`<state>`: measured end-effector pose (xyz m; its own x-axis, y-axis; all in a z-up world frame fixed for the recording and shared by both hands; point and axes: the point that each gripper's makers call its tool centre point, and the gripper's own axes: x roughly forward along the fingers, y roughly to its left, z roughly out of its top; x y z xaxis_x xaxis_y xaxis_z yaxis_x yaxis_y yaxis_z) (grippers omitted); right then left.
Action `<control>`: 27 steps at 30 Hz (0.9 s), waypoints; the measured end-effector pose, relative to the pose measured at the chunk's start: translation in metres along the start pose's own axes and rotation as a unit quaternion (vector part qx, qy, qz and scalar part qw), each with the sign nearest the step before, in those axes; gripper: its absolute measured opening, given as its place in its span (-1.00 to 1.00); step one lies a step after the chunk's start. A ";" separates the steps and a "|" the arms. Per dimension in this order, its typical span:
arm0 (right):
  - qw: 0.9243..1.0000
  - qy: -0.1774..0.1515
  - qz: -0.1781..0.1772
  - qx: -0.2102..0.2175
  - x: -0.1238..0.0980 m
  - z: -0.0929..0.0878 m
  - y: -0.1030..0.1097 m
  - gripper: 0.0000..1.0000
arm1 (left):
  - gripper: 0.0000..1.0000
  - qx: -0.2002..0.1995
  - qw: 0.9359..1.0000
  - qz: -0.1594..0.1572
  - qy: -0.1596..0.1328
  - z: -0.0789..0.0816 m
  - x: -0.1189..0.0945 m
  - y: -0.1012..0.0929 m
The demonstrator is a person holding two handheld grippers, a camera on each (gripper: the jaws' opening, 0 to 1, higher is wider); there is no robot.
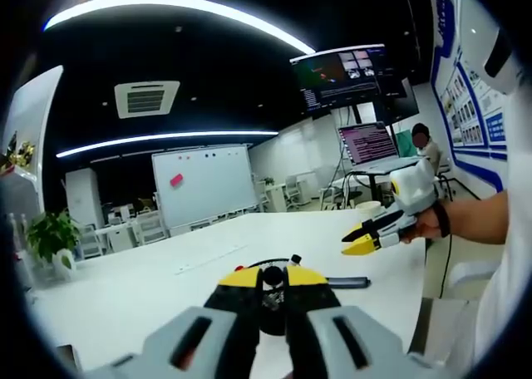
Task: Place the scattered laser pointers and whiteboard markers into the pen holder and stack the scattered paper cups together
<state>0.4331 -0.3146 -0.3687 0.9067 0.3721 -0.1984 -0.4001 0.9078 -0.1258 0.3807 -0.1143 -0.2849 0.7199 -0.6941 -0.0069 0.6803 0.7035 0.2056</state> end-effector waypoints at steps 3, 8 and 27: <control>1.000 0.000 -0.001 0.001 -0.001 0.000 -0.002 -0.51 | -0.79 0.002 1.000 -0.003 0.002 0.000 0.002 -0.001; 1.000 0.002 -0.003 0.000 -0.002 -0.002 -0.003 -0.51 | -0.79 0.003 1.000 -0.005 0.002 -0.001 0.005 -0.002; 1.000 0.003 -0.007 0.002 -0.005 -0.003 -0.004 -0.51 | -0.79 -0.006 1.000 -0.001 0.012 -0.008 0.014 0.001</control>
<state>0.4298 -0.3202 -0.3698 0.9119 0.3574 -0.2018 -0.3859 0.9140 -0.1251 0.3924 -0.1220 -0.2931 0.7216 -0.6917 -0.0303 0.6832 0.7042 0.1933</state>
